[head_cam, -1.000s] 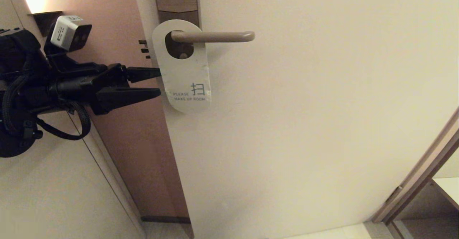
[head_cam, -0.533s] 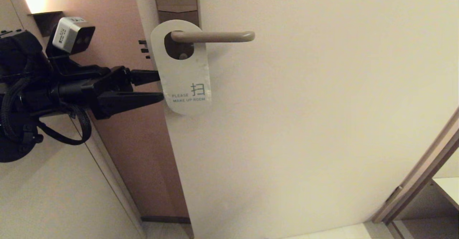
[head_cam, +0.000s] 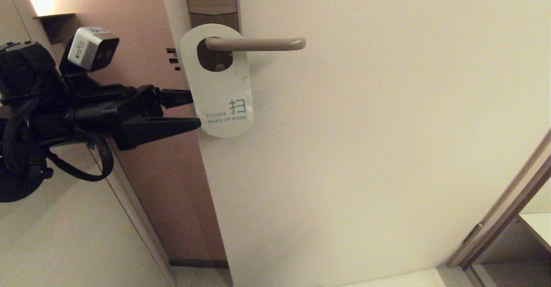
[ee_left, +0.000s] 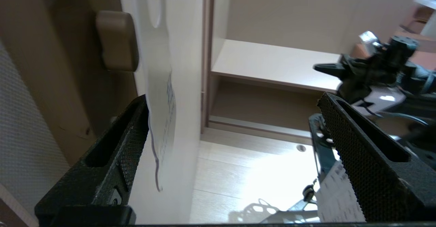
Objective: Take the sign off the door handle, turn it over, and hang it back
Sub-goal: Take down the sign
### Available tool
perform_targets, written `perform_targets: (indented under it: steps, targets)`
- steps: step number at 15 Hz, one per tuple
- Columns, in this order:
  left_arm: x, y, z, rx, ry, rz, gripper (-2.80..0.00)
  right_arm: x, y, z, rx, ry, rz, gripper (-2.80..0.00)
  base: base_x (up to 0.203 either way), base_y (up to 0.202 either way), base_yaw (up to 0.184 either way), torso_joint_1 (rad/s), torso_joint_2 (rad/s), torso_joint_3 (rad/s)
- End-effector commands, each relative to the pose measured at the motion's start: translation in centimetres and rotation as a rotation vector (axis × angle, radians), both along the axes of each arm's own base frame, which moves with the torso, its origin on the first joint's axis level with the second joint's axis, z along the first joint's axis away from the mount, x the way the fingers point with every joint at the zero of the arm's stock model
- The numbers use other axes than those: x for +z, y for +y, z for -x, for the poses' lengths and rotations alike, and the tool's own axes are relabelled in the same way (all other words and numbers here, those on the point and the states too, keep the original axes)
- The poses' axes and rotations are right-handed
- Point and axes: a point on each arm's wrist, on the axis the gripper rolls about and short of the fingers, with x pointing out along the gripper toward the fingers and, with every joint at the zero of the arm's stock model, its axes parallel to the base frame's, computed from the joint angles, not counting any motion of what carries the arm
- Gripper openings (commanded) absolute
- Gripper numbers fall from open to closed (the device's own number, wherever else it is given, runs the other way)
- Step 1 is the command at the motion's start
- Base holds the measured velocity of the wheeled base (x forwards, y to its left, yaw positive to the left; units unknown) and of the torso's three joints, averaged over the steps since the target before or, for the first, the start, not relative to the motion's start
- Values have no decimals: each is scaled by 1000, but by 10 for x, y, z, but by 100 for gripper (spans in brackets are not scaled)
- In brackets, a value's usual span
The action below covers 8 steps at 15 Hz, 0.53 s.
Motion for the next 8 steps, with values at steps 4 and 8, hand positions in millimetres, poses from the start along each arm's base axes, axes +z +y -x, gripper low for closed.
perform_targets:
  steps: [4,8]
  targets:
    - [-4,-9,-5,13,11,5,0,0,0,0,1,1,0,-280,0,0,0,0,0,0]
    - [-1,-22,-10,-28,4,8,0,0,0,0,1,1,0,-280,0,0,0,0,0,0]
